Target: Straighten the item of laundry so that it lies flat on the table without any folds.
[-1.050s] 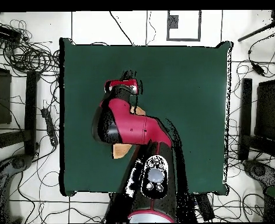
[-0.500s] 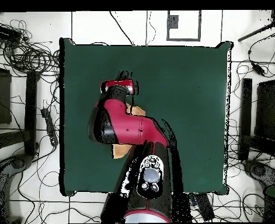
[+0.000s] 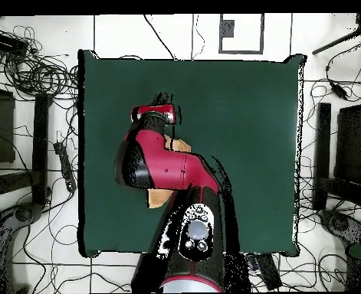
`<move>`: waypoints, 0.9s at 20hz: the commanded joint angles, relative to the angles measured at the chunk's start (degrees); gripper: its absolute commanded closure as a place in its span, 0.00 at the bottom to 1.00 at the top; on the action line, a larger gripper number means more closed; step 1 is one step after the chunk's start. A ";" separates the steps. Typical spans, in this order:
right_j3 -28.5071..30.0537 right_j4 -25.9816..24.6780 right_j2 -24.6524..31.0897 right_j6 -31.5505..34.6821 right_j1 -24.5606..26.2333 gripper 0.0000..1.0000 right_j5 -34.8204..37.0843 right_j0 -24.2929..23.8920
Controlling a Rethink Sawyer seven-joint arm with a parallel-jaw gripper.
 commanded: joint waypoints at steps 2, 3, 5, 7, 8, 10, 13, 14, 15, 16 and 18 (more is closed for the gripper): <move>4.11 3.78 4.01 13.77 4.21 1.00 1.47 2.06; 4.33 3.91 4.47 14.10 3.97 1.00 1.79 1.76; 4.66 3.70 4.73 14.21 3.74 1.00 1.50 1.60; 4.37 3.57 4.36 13.45 3.66 1.00 2.21 1.76; 4.27 3.55 4.12 13.08 3.69 1.00 2.63 1.90; 4.20 3.79 3.83 12.83 3.78 1.00 3.03 2.10; 4.50 3.61 4.50 12.88 3.54 1.00 3.28 1.61; 4.58 3.35 4.68 12.72 3.42 0.00 3.33 1.48; 4.52 3.20 4.72 12.35 3.31 0.00 4.11 1.40; 4.46 3.05 4.77 11.98 3.19 0.00 4.89 1.32; 4.50 2.83 4.65 11.68 3.12 0.00 5.17 1.36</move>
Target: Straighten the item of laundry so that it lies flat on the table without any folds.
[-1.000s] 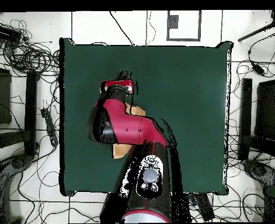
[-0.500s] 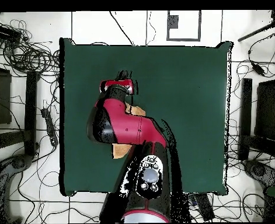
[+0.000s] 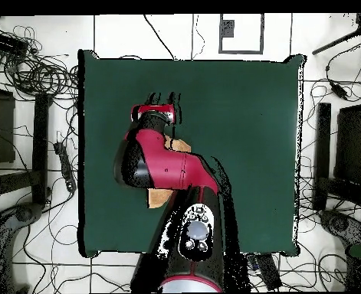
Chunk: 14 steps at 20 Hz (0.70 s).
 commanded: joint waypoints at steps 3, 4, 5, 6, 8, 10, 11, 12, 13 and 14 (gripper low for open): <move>4.60 2.68 4.87 12.60 3.47 0.00 5.06 1.31; 4.50 2.85 5.00 12.72 3.56 0.00 5.16 1.21; 4.55 3.00 4.94 13.02 3.67 0.00 4.55 1.27; 4.63 3.27 4.98 13.42 3.78 0.00 3.92 1.22; 4.43 3.76 4.54 13.32 4.21 0.00 4.07 1.49; 4.09 3.92 4.57 13.16 4.76 0.00 3.87 1.44; 3.89 3.96 4.68 13.14 5.11 0.00 3.56 1.33; 3.25 4.44 3.90 12.80 5.98 0.00 3.28 1.77; 2.28 5.27 2.52 12.08 7.14 0.00 3.74 2.53; 1.25 5.90 1.15 11.17 8.36 0.00 4.43 3.16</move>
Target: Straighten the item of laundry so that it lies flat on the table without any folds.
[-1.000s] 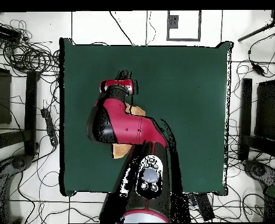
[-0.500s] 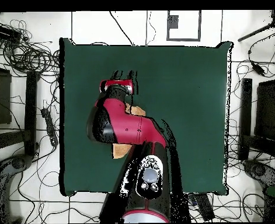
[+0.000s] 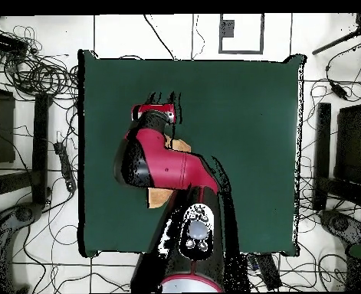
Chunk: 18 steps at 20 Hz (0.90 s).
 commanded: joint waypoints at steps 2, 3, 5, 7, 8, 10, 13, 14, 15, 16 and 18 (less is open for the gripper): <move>-0.13 5.77 -0.95 10.01 9.92 0.00 5.14 4.01; -0.46 5.51 -0.88 9.60 10.28 0.00 5.56 3.66; -1.62 5.92 -1.49 8.82 11.28 0.00 6.54 3.75; -2.71 6.00 -1.34 8.41 11.86 0.00 7.45 3.50; -3.36 6.02 -1.17 8.27 12.04 0.00 7.66 3.35; -4.60 6.06 -0.82 8.05 12.37 0.00 8.32 3.07; -6.80 6.56 -1.61 7.15 13.30 0.00 12.61 3.18; -7.18 6.24 -1.07 7.05 13.34 0.00 13.44 2.78; -7.55 5.93 -0.54 6.95 13.38 0.00 14.27 2.38; -8.13 5.45 0.38 6.76 13.33 0.00 15.07 1.81; -8.53 4.11 2.72 6.38 12.88 0.00 16.16 0.33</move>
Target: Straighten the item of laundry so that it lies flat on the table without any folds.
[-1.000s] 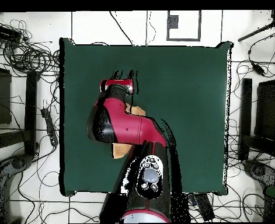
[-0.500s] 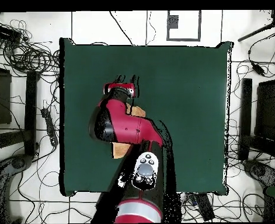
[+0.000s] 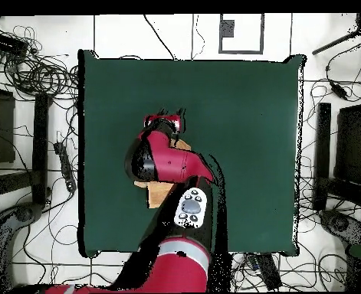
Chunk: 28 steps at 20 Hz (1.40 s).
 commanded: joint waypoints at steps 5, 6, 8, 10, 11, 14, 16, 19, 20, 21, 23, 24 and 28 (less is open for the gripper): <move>0.84 -0.51 16.73 5.14 -3.18 0.00 19.95 -6.42; 2.49 -0.57 18.62 5.24 -4.32 0.00 20.61 -7.46; 4.52 -0.78 20.22 5.90 -5.64 0.00 20.07 -8.23; 6.60 -1.33 21.18 7.08 -6.46 0.00 18.06 -8.67; 7.49 -1.84 21.16 7.51 -6.74 0.00 16.97 -8.60; 8.53 -2.82 19.29 8.04 -6.86 0.00 15.39 -6.83; 9.04 -2.99 18.07 8.75 -6.64 0.00 14.02 -5.40; 9.87 -4.07 18.65 9.49 -6.16 0.00 11.15 -5.23; 9.93 -4.61 18.86 9.47 -5.86 0.00 10.40 -5.31; 9.99 -5.14 19.07 9.46 -5.55 0.00 9.66 -5.40; 8.97 -6.53 17.44 8.40 -4.40 0.00 8.97 -4.28; 8.67 -7.14 16.71 8.29 -3.81 0.00 7.92 -3.79; 8.63 -8.23 13.77 9.44 -2.96 0.00 4.71 -1.55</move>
